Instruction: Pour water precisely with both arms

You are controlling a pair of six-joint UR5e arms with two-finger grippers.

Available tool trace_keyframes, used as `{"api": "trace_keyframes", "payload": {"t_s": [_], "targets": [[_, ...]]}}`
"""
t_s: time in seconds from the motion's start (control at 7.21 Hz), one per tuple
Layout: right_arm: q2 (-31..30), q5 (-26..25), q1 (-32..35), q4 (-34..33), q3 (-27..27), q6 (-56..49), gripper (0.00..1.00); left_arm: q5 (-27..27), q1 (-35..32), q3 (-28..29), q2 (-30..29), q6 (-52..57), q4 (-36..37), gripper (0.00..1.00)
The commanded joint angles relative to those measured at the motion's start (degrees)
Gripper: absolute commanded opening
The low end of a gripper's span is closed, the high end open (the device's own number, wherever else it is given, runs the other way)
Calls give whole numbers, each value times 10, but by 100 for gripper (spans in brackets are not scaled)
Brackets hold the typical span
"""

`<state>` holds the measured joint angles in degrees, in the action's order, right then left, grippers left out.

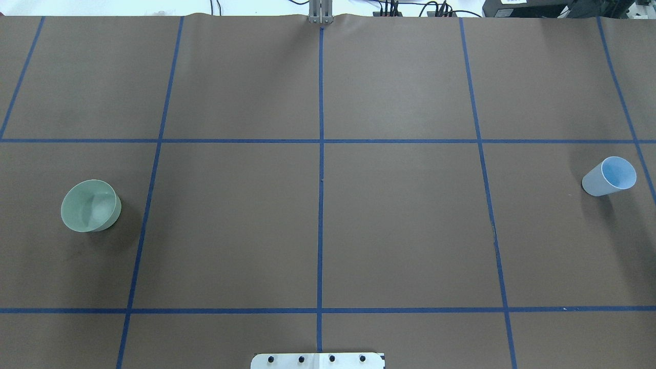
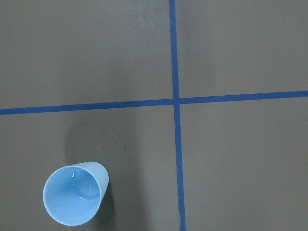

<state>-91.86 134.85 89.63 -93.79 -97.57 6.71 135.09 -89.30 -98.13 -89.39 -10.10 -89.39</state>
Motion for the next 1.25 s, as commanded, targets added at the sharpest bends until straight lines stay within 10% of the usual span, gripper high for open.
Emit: {"api": "trace_keyframes", "payload": {"t_s": [0.0,1.11], "targets": [[0,0,1,-1,-2,1,100,-2,0,0,1,0,0,100],[7,1,8,0,-7,1,100,-4,-22,7,12,-2,-3,100]]}}
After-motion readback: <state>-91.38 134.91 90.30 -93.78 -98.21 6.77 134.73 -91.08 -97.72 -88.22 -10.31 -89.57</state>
